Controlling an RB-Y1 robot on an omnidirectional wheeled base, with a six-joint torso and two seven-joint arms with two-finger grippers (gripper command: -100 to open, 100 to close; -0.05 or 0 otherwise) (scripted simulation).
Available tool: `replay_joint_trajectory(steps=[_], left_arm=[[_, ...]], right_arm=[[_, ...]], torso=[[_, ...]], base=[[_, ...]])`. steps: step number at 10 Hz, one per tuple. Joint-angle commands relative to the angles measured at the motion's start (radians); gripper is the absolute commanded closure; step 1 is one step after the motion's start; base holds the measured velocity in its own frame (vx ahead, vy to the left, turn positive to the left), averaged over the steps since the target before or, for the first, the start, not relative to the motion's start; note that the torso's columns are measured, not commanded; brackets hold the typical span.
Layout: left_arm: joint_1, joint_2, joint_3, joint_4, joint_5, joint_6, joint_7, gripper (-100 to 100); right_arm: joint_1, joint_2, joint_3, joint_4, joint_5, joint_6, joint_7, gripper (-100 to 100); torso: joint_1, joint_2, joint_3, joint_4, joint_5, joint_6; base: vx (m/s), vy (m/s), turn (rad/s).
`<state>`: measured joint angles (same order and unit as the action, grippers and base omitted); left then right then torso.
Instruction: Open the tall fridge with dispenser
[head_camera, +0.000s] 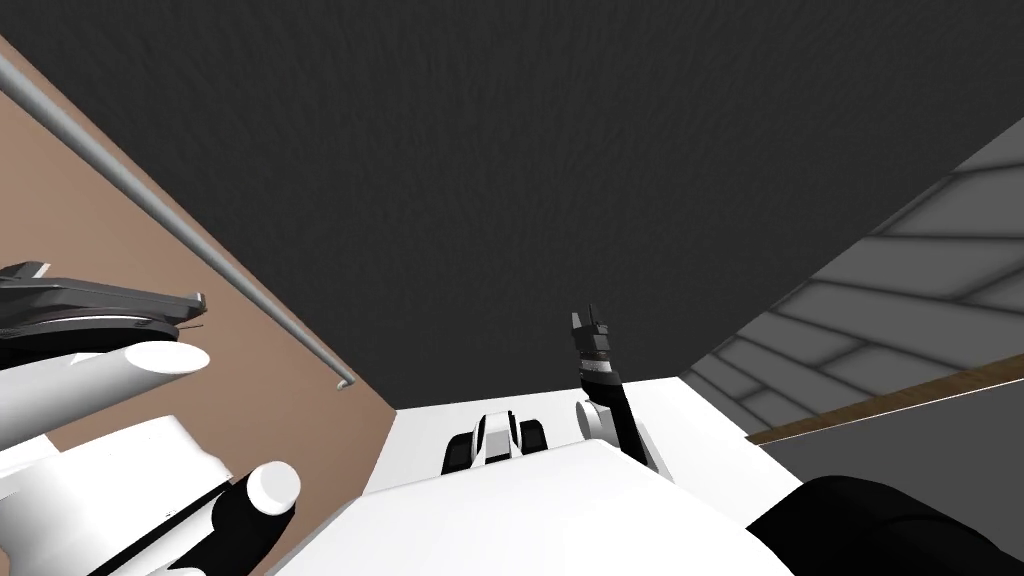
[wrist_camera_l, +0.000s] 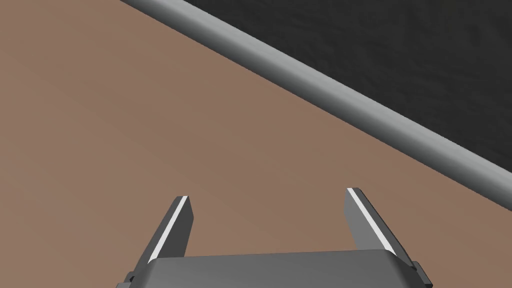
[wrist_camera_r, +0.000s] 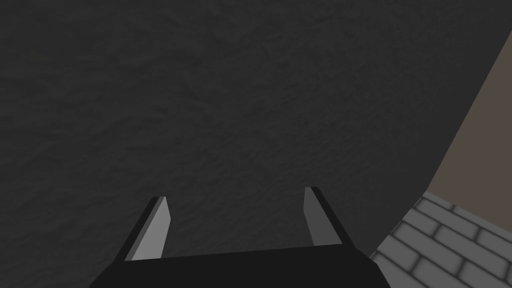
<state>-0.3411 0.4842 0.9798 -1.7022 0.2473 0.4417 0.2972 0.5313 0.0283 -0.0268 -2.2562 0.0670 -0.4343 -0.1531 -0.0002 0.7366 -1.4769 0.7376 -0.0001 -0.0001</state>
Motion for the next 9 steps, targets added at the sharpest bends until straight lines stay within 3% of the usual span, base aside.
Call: replay_joint_trajectory(steps=[1,5,8,9], left_arm=[[-0.034,0.019,0.037,0.039,-0.004,0.059,0.016,-100],[-0.082,0.066,0.108,0.121,0.006,0.144,0.046,-100],[-0.107,0.090,0.143,0.161,0.012,0.186,0.060,-100],[-0.101,0.084,0.138,0.151,0.005,0.173,0.055,-100]], right_arm=[[0.000,0.000,0.000,0.000,0.000,0.000,0.000,0],[0.000,0.000,0.000,0.000,0.000,0.000,0.000,0],[0.000,0.000,0.000,0.000,0.000,0.000,0.000,0],[0.000,0.000,0.000,0.000,0.000,0.000,0.000,0]], torso=[[0.001,0.002,0.001,0.000,0.000,0.000],[0.001,0.000,0.000,0.000,0.000,0.002],[0.004,-0.008,-0.006,-0.003,0.002,0.008],[0.005,-0.009,-0.007,-0.004,0.002,0.008]], base=[[0.028,-0.024,-0.110],[0.035,-0.035,-0.121],[0.014,-0.023,-0.080],[-0.006,-0.011,0.014]])
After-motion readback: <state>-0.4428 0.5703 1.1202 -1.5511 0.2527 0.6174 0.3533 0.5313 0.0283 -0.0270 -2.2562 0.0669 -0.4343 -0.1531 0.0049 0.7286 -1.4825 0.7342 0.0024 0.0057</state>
